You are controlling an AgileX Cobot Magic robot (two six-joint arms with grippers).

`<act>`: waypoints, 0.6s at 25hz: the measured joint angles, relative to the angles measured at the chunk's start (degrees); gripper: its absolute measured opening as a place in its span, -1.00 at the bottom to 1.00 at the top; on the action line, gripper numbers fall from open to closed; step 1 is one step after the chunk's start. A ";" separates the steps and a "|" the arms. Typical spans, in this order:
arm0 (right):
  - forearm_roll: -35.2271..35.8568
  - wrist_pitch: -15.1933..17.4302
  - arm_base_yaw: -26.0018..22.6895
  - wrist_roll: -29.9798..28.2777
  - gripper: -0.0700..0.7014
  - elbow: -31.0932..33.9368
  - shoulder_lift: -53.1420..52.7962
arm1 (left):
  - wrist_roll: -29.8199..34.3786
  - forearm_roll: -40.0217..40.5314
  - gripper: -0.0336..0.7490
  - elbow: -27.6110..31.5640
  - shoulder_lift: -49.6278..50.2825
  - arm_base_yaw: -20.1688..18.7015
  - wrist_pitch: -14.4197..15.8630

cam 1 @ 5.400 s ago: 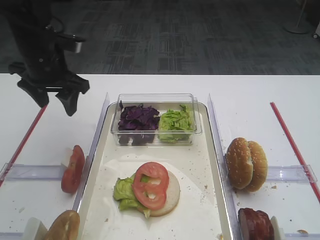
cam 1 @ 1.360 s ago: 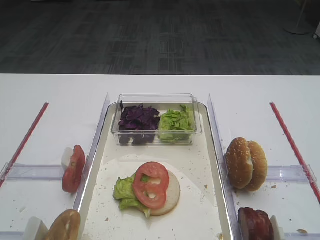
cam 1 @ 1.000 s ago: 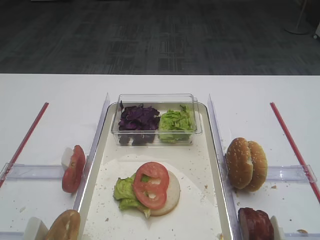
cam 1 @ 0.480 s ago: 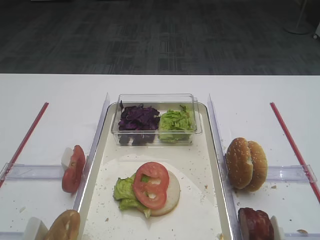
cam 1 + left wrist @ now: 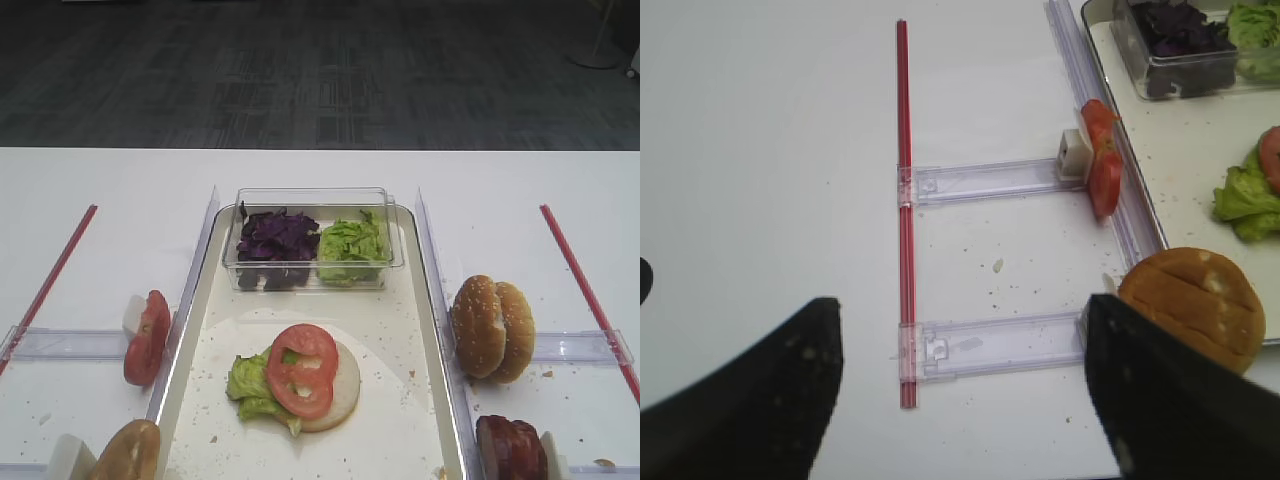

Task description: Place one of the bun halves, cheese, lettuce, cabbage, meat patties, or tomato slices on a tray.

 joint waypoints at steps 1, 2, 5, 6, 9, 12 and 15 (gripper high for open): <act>0.00 0.00 0.00 0.00 -0.32 0.00 0.00 | 0.00 0.00 0.29 0.00 0.00 0.00 0.00; 0.00 0.00 0.00 0.00 -0.32 0.00 0.00 | 0.00 0.00 0.29 0.00 0.00 0.00 0.00; 0.00 0.00 0.00 0.00 -0.32 0.00 0.00 | 0.00 0.00 0.29 0.00 0.00 0.00 0.00; 0.00 0.00 0.00 0.00 -0.32 0.00 0.00 | 0.00 0.00 0.29 0.00 0.00 0.00 0.00; 0.00 0.00 0.00 0.00 -0.32 0.00 0.00 | 0.00 0.00 0.29 0.00 0.00 0.00 0.00; 0.00 0.00 0.00 0.00 -0.32 0.00 0.00 | 0.00 0.00 0.29 0.00 0.00 0.00 0.00; 0.00 0.00 0.00 0.00 -0.32 0.00 0.00 | 0.00 0.00 0.29 0.00 0.00 0.00 0.00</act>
